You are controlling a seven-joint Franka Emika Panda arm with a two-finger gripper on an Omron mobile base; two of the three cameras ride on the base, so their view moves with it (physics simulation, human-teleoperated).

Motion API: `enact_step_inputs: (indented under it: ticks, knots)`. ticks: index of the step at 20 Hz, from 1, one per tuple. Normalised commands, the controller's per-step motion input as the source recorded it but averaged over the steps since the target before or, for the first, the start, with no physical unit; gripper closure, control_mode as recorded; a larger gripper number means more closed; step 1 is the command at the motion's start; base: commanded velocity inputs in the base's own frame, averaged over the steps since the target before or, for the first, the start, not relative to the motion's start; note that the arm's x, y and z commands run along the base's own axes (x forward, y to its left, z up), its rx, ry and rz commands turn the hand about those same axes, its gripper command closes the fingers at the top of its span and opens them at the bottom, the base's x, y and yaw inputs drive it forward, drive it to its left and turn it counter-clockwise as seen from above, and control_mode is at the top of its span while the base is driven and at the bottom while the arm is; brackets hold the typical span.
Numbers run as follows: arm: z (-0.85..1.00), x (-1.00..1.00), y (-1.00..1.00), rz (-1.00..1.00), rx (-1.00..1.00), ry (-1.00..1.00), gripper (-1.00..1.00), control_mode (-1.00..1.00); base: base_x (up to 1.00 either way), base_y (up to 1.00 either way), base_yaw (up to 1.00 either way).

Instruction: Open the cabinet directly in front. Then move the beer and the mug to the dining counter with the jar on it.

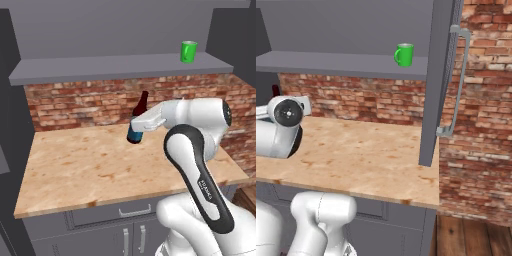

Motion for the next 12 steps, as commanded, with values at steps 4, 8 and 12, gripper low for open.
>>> enact_step_inputs:
  ticks: [4, 8, 12]
  knots:
    - [0.00, -0.11, 0.00, -0.02, -0.07, -0.01, 1.00, -1.00, 0.00, 0.00, 0.00]
    - [0.00, -0.18, 0.00, 0.00, -0.11, -0.12, 1.00, -1.00, 0.00, 0.00, 0.00]
    - [0.00, -0.02, 0.03, -0.09, -0.09, -0.21, 1.00, -1.00, 0.00, 0.00, 0.00]
